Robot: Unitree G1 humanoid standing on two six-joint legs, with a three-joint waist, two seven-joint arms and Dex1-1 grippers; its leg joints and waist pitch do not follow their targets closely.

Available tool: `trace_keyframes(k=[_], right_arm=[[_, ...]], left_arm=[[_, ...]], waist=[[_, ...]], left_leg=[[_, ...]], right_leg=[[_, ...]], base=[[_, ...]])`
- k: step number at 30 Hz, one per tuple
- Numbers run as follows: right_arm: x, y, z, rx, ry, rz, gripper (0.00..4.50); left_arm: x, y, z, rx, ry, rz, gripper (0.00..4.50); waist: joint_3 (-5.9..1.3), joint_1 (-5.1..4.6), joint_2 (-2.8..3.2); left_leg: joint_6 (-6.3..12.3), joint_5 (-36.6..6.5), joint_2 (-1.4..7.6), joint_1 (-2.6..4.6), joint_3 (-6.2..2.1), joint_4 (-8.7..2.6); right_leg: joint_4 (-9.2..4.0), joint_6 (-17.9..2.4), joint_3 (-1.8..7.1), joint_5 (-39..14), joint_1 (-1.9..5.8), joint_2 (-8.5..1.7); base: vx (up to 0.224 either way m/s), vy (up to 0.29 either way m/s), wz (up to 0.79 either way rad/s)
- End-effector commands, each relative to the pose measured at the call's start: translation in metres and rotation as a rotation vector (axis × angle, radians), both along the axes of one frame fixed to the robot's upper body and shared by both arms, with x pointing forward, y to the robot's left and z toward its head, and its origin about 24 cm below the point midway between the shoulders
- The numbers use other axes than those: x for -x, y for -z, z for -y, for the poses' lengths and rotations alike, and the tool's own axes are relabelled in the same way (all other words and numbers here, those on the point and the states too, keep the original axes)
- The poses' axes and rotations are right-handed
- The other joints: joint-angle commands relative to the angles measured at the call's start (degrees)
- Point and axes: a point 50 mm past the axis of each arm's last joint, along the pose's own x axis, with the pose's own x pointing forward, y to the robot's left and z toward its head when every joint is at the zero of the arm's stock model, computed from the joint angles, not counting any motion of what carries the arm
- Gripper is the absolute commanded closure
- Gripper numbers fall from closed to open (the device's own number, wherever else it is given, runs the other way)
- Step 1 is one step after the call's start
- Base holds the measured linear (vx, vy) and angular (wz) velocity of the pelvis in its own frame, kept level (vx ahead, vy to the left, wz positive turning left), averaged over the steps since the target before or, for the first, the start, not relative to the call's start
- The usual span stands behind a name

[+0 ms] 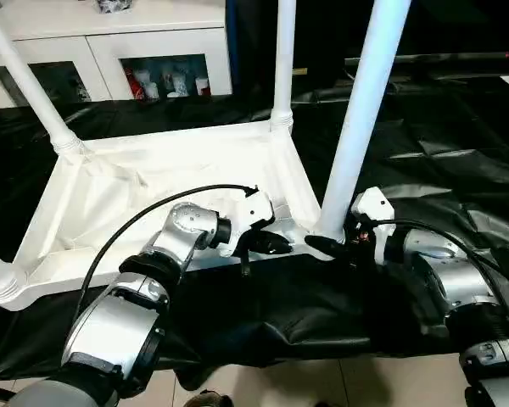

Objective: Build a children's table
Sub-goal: Rotate leg to tighten

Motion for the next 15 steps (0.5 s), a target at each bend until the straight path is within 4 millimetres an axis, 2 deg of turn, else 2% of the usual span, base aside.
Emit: trace_keyframes(k=[1,5,7,11,13,15], right_arm=[[0.001,-0.003,0.0,-0.007,-0.013,0.012,1.25],[0.003,-0.002,0.0,-0.016,-0.026,0.004,1.44],[0.005,-0.001,-0.001,-0.019,-0.033,-0.004,1.7],[0.006,0.004,-0.002,-0.042,0.001,-0.018,1.8],[0.0,0.011,-0.004,-0.051,0.136,-0.017,1.81],[-0.003,0.016,-0.005,-0.049,0.212,-0.016,1.82]], left_arm=[[0.0,-0.004,-0.005,-0.008,0.026,0.024,4.5],[0.0,-0.003,-0.006,-0.01,0.027,0.021,4.5],[0.0,-0.003,-0.006,-0.011,0.026,0.021,4.5],[-0.002,-0.002,-0.005,-0.014,-0.015,0.028,4.5],[-0.007,-0.004,0.001,0.003,-0.107,0.049,4.5],[-0.011,-0.005,0.005,0.01,-0.149,0.064,4.5]], waist=[[-4.81,-0.07,-0.84],[-4.72,-0.07,-0.83],[-4.73,-0.06,-0.85],[-4.79,0.01,-0.97],[-4.66,-0.07,-0.94],[-4.56,-0.37,-1.0]], left_leg=[[4.96,-13.41,4.18,1.79,-2.46,-3.92],[4.92,-13.75,4.2,1.77,-2.5,-3.96],[4.73,-13.89,4.21,1.82,-2.51,-3.99],[4.77,-13.41,4.23,1.82,-2.5,-3.95],[4.45,-13.74,4.28,1.84,-2.51,-4.04],[3.21,-15.24,4.1,1.97,-2.53,-4.07]], right_leg=[[-3.25,-13.37,2.61,-14.36,2.68,-4.48],[-3.35,-13.06,2.57,-15.47,2.66,-4.46],[-3.41,-12.91,2.57,-15.94,2.64,-4.44],[-3.37,-12.77,2.58,-15.85,2.61,-4.46],[-3.41,-12.69,2.61,-16.55,2.45,-4.41],[-3.79,-12.06,2.57,-19.43,2.28,-4.47]], base=[[0.0,0.0,0.0],[0.0,0.0,0.0],[0.0,0.0,0.0],[0.0,0.0,0.0],[0.0,0.0,0.0],[0.0,0.0,0.0]])
